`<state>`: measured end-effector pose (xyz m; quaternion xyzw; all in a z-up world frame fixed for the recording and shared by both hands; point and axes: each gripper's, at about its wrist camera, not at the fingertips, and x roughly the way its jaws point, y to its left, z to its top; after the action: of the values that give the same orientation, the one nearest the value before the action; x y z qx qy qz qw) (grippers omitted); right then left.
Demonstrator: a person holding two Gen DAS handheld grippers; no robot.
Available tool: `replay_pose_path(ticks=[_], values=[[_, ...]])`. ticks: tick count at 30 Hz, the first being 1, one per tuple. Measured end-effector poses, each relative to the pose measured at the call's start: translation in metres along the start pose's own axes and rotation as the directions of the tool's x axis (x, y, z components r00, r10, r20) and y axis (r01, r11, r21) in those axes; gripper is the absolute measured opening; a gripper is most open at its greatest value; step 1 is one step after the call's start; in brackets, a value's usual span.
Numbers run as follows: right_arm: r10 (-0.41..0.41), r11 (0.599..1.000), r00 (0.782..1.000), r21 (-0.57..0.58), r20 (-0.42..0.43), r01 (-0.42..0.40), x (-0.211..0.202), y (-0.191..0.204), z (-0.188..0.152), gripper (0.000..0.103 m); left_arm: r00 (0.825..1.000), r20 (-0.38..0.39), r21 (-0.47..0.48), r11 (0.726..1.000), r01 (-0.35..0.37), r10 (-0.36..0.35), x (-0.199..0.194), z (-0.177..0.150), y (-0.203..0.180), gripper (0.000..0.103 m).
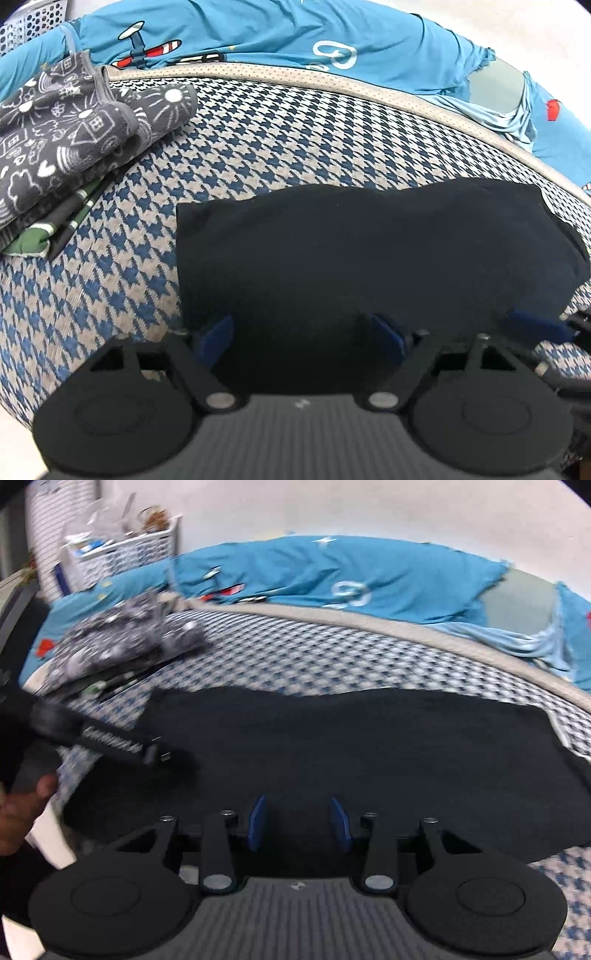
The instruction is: Fold clothes
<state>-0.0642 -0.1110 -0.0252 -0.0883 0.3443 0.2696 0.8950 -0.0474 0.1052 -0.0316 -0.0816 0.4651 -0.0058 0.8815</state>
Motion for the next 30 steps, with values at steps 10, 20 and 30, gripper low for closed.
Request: replay_pose_path(ticks=[10,20,30], values=[[0.165,0.964,0.986,-0.209,-0.027,-0.167,0.006,0.071,-0.012,0.04,0.999,0.026,-0.106,0.994,-0.036,0.039,-0.017,0.005,0.038,0.086],[0.213,0.904,0.977,-0.375,-0.02,-0.205,0.009,0.114,-0.022,0.048,0.998,0.033,-0.152,0.988,-0.041,0.046,-0.022,0.008,0.056,0.09],[0.221,0.843,0.975,-0.5,-0.016,-0.199,0.018,0.142,-0.028,0.048,1.0,0.019,-0.16,0.987,-0.014,0.017,-0.022,0.008,0.058,0.09]])
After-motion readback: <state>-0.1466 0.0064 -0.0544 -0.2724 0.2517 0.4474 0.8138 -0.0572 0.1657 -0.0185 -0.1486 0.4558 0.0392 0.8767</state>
